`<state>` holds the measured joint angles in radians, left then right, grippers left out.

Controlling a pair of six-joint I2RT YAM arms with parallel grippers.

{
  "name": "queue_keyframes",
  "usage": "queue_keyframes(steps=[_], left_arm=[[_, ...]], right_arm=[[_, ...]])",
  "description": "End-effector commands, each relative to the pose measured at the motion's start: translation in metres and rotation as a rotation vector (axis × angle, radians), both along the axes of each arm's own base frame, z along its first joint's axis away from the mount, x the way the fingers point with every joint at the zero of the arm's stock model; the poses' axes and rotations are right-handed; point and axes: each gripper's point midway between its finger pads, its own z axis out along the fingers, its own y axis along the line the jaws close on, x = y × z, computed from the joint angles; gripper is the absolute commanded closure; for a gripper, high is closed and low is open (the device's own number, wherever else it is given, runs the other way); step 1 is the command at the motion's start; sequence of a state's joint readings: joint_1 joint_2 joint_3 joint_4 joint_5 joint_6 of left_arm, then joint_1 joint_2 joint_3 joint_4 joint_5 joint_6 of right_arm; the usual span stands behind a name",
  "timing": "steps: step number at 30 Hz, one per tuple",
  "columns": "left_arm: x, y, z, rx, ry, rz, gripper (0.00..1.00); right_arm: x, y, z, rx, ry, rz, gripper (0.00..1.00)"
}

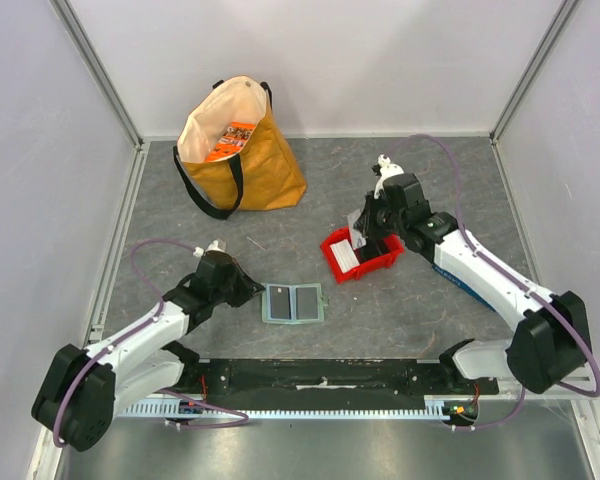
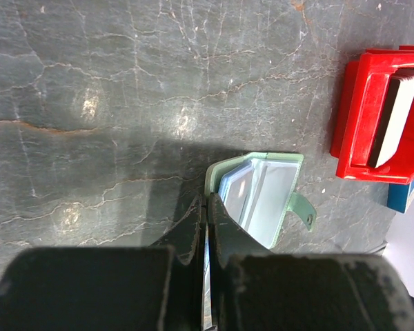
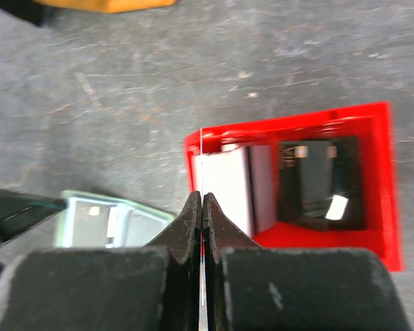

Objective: Put the credit cards into the card holder
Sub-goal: Pick up the credit card from the storage box, then turn over the card slot at the center of the board.

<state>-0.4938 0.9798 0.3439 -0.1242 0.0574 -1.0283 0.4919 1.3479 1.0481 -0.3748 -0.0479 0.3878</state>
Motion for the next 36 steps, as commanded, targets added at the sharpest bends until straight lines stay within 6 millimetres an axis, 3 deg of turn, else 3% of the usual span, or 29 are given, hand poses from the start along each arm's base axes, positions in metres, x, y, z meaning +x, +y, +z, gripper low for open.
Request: queue_keyframes(steps=[1, 7, 12, 18, 20, 23, 27, 29, 36], left_arm=[[-0.002, -0.002, 0.003, -0.018, -0.026, -0.023, 0.98], [-0.006, -0.002, 0.014, -0.052, -0.047, -0.020, 0.98], [-0.009, -0.001, 0.020, -0.097, -0.055, 0.010, 0.98], [-0.014, -0.009, 0.035, -0.168, -0.084, -0.015, 0.98], [-0.013, -0.012, 0.045, -0.198, -0.090, -0.003, 0.98], [-0.008, -0.012, 0.062, -0.194, -0.094, 0.010, 0.98], [-0.002, -0.010, 0.066, -0.130, -0.056, 0.021, 0.98], [-0.001, -0.011, 0.062, -0.095, -0.027, 0.020, 0.98], [-0.006, -0.026, 0.058, -0.085, 0.001, 0.023, 0.98]], right_arm=[[-0.029, 0.054, 0.017, 0.258, 0.023, 0.100, 1.00], [-0.074, 0.123, -0.002, 0.271, 0.039, 0.086, 1.00], [-0.094, 0.162, -0.002, 0.279, -0.046, 0.007, 1.00], [-0.102, 0.191, -0.009, 0.245, -0.059, -0.034, 1.00], [-0.099, 0.184, -0.011, 0.200, -0.086, -0.089, 1.00], [-0.086, 0.152, -0.006, 0.144, -0.149, -0.216, 1.00], [-0.082, 0.124, -0.019, 0.089, -0.124, -0.268, 1.00], [-0.087, 0.123, -0.024, 0.096, -0.101, -0.250, 1.00], [-0.088, 0.153, -0.012, 0.206, -0.069, -0.208, 1.00]])
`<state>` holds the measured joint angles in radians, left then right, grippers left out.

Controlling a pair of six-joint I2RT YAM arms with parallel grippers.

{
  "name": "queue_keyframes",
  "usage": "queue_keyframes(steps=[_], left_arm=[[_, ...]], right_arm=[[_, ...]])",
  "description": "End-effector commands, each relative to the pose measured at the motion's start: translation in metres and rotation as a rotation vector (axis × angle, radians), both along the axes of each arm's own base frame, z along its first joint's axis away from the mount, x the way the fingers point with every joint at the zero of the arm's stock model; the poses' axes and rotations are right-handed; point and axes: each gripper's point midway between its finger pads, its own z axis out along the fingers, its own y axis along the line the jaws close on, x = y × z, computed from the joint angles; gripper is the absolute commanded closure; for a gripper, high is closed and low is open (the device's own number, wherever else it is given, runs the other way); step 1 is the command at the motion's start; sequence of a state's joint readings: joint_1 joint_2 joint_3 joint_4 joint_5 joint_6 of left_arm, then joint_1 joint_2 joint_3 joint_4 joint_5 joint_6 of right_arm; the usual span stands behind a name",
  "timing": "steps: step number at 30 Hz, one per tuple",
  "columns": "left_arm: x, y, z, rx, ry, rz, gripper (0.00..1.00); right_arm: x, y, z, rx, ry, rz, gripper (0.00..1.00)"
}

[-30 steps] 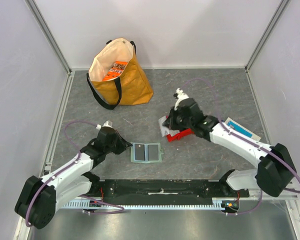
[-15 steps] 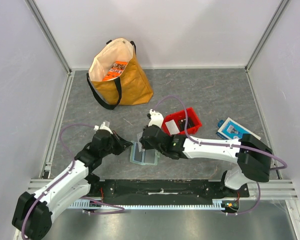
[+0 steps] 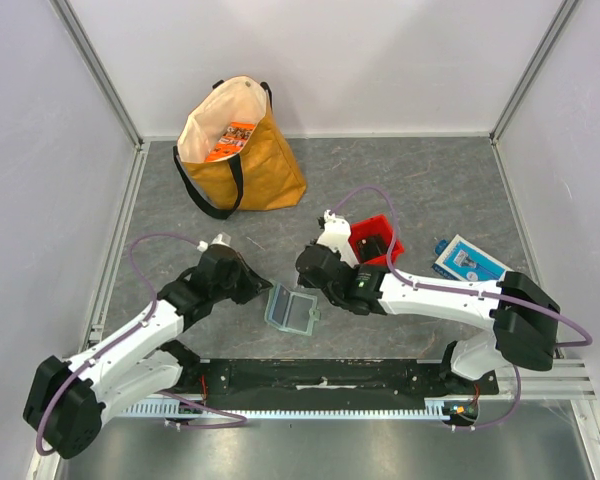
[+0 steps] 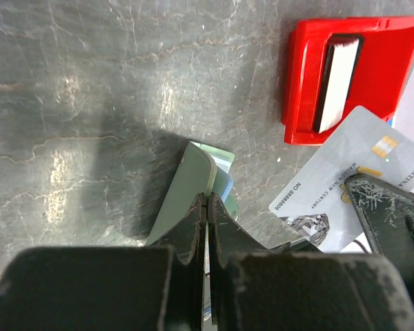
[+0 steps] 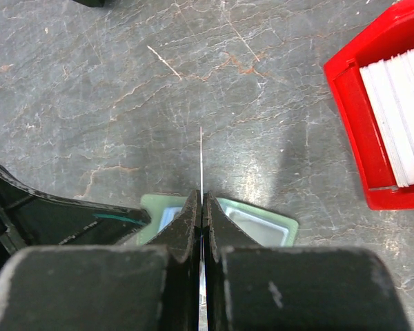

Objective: Put the credit cards into the card holder
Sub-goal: Turn over the card slot at the center of the board.

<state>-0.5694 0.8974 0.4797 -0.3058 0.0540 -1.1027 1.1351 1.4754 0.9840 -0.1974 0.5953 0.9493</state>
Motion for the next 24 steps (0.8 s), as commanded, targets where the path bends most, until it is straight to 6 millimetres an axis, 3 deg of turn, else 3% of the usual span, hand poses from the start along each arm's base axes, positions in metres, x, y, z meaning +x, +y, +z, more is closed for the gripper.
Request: queue_keyframes(steps=[1, 8, 15, 24], left_arm=[[0.004, -0.003, 0.009, -0.015, -0.003, 0.066, 0.98], [0.002, 0.003, 0.005, -0.019, -0.005, 0.105, 0.98], [0.000, 0.005, 0.002, -0.019, -0.002, 0.115, 0.98], [-0.003, 0.008, 0.001, -0.025, -0.007, 0.123, 0.98]], right_arm=[[0.004, 0.020, 0.016, 0.103, -0.003, -0.017, 1.00], [-0.002, 0.040, 0.005, 0.134, 0.024, -0.008, 1.00], [-0.005, 0.052, 0.016, 0.201, 0.007, 0.018, 1.00], [-0.010, 0.059, -0.007, 0.178, 0.063, 0.035, 1.00]])
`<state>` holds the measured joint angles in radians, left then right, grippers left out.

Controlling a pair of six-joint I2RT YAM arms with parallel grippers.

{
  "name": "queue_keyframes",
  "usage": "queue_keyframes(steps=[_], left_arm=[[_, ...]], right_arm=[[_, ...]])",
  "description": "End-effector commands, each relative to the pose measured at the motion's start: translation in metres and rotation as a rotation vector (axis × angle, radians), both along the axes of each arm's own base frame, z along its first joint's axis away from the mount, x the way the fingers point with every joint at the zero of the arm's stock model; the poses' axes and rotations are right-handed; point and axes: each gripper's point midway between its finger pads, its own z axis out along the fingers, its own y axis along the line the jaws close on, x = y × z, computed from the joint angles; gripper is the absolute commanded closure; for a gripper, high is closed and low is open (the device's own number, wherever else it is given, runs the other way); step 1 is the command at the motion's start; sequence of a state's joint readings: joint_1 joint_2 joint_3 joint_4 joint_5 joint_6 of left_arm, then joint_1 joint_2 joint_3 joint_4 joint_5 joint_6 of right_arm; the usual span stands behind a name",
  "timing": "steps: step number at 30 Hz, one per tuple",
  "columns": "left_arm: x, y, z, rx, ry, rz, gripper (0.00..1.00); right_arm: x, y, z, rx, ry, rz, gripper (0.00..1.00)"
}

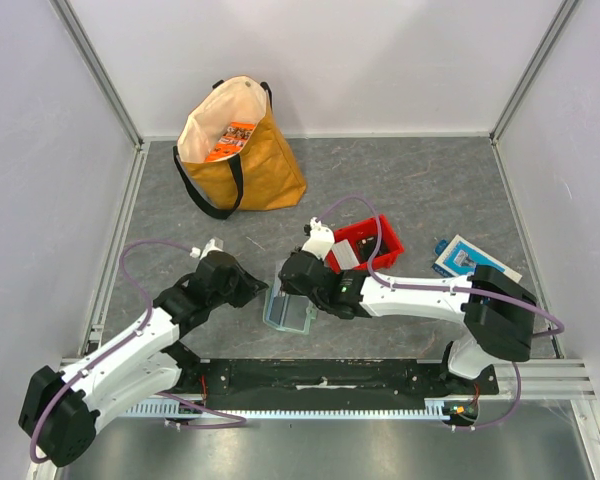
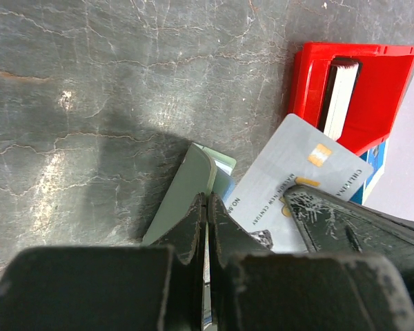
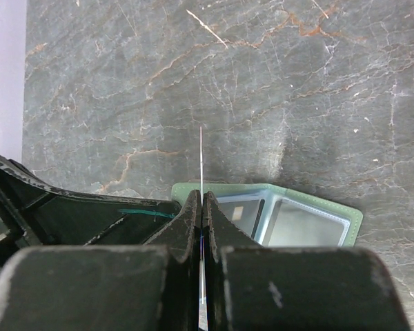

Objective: Put the credit cards into the card holder
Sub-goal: Turn over the card slot at the center of the board.

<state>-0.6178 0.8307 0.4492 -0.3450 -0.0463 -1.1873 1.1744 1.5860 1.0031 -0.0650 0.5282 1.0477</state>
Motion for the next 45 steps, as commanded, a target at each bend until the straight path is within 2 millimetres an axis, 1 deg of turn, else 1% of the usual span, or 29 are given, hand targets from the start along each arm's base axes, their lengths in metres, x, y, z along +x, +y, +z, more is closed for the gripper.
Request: queue_keyframes(steps=[1, 3, 6, 13, 16, 18, 21, 23, 28, 30, 33, 36, 38, 39, 41, 42, 44, 45], left_arm=[[0.003, 0.000, 0.003, -0.032, -0.010, 0.040, 0.98], [0.003, -0.001, 0.004, -0.041, -0.011, 0.037, 0.98], [0.003, -0.001, 0.003, -0.039, -0.010, 0.036, 0.98], [0.001, 0.000, 0.001, -0.046, -0.004, 0.044, 0.98], [0.001, -0.001, 0.002, -0.052, -0.005, 0.042, 0.98], [0.000, -0.001, 0.000, -0.051, 0.001, 0.040, 0.98], [-0.001, -0.002, -0.001, -0.055, 0.006, 0.034, 0.98], [0.000, -0.002, 0.000, -0.057, 0.002, 0.039, 0.98], [0.000, -0.002, 0.000, -0.061, 0.001, 0.041, 0.98], [-0.001, -0.001, -0.001, -0.059, 0.001, 0.040, 0.98], [-0.001, 0.002, -0.002, -0.052, 0.000, 0.052, 0.98], [-0.004, 0.007, -0.010, -0.031, 0.011, 0.066, 0.98], [-0.005, 0.013, -0.016, -0.008, 0.019, 0.081, 0.98], [-0.007, 0.016, -0.021, 0.007, 0.026, 0.092, 0.98], [-0.010, 0.027, -0.035, 0.052, 0.047, 0.119, 0.98], [-0.014, 0.031, -0.045, 0.070, 0.069, 0.128, 0.98], [-0.020, 0.035, -0.057, 0.084, 0.096, 0.133, 0.98], [-0.023, 0.039, -0.065, 0.092, 0.111, 0.145, 0.98]], right_arm=[[0.001, 0.012, 0.005, 0.046, 0.009, -0.006, 1.00], [0.000, 0.014, 0.000, 0.046, 0.013, 0.003, 1.00], [-0.001, 0.016, -0.001, 0.053, 0.015, 0.010, 1.00], [0.001, 0.013, 0.011, 0.073, -0.004, 0.004, 1.00], [0.000, 0.014, 0.005, 0.062, 0.005, 0.009, 1.00], [-0.003, 0.016, -0.005, 0.049, 0.028, 0.021, 1.00], [-0.005, 0.018, -0.014, 0.036, 0.043, 0.030, 1.00], [-0.004, 0.017, -0.016, 0.029, 0.040, 0.025, 1.00], [-0.007, 0.013, -0.032, -0.042, 0.066, 0.028, 1.00], [-0.009, 0.011, -0.029, -0.065, 0.044, 0.030, 1.00], [-0.010, 0.002, -0.021, -0.107, 0.017, 0.014, 1.00], [-0.011, 0.000, -0.011, -0.099, -0.012, 0.037, 1.00], [-0.012, 0.001, 0.000, -0.094, -0.045, 0.074, 1.00], [-0.013, 0.004, 0.010, -0.074, -0.067, 0.106, 1.00], [-0.015, 0.005, 0.020, -0.061, -0.083, 0.137, 1.00], [-0.016, 0.005, 0.022, -0.060, -0.085, 0.155, 1.00], [-0.015, 0.000, 0.018, -0.055, -0.057, 0.169, 1.00], [-0.018, -0.002, 0.013, -0.048, -0.032, 0.193, 1.00]])
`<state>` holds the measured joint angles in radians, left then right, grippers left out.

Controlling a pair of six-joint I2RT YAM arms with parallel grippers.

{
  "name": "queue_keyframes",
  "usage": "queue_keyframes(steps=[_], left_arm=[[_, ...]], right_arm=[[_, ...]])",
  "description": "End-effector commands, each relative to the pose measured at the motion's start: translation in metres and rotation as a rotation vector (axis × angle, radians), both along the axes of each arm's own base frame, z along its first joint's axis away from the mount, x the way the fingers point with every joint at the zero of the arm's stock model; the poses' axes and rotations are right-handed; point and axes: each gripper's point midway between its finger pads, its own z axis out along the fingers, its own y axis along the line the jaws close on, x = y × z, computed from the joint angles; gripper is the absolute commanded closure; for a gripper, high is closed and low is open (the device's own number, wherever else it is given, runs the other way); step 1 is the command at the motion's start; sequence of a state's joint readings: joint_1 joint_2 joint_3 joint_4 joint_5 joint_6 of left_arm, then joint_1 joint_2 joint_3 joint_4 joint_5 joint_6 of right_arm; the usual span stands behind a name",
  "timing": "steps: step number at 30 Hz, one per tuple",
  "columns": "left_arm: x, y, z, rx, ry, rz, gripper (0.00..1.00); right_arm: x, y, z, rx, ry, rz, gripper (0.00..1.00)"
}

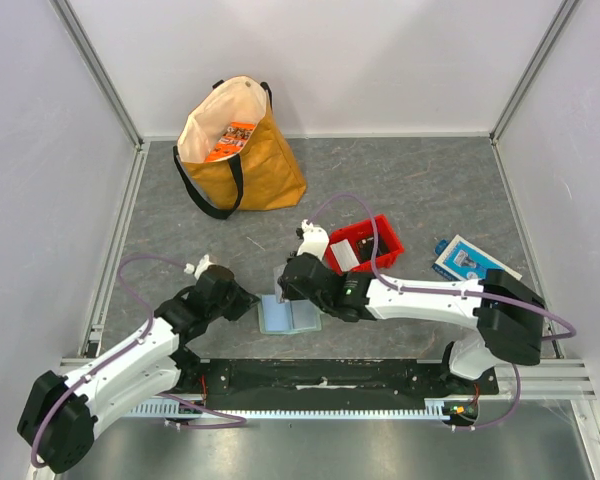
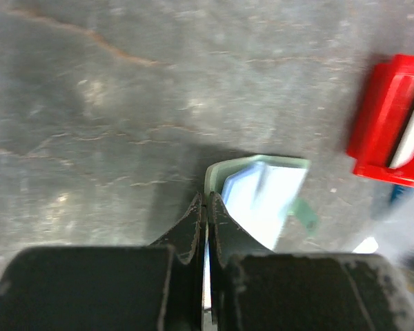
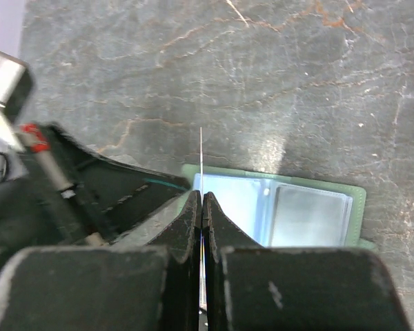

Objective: Put the credit cards into the card holder
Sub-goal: Turn over the card slot at the center of the board, then insert the credit card into the card holder.

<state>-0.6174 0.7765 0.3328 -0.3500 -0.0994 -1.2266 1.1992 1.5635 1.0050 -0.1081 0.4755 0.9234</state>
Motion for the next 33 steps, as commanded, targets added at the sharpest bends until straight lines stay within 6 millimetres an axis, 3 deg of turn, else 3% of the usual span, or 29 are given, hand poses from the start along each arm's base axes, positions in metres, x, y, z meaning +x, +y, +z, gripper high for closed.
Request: queue_keyframes(steps=[1, 6, 10, 15, 25, 33], left_arm=[[-0.011, 0.020, -0.033, 0.056, 0.072, 0.084, 0.98], [-0.013, 0.024, -0.043, 0.059, 0.065, 0.097, 0.98], [-0.011, 0.025, -0.045, 0.079, 0.065, 0.095, 0.98], [-0.011, 0.023, -0.046, 0.080, 0.063, 0.080, 0.98], [-0.011, 0.024, -0.045, 0.068, 0.054, 0.087, 0.98], [-0.011, 0.022, -0.045, 0.064, 0.048, 0.078, 0.98]], right_arm=[[0.001, -0.004, 0.011, 0.044, 0.012, 0.072, 1.00], [-0.005, -0.022, -0.019, 0.037, 0.112, 0.115, 1.00], [-0.014, -0.019, -0.039, 0.105, 0.211, 0.231, 1.00], [-0.026, -0.008, -0.041, 0.174, 0.243, 0.339, 1.00], [-0.029, -0.013, -0.074, 0.176, 0.324, 0.287, 1.00], [-0.034, -0.009, -0.084, 0.232, 0.349, 0.312, 1.00]])
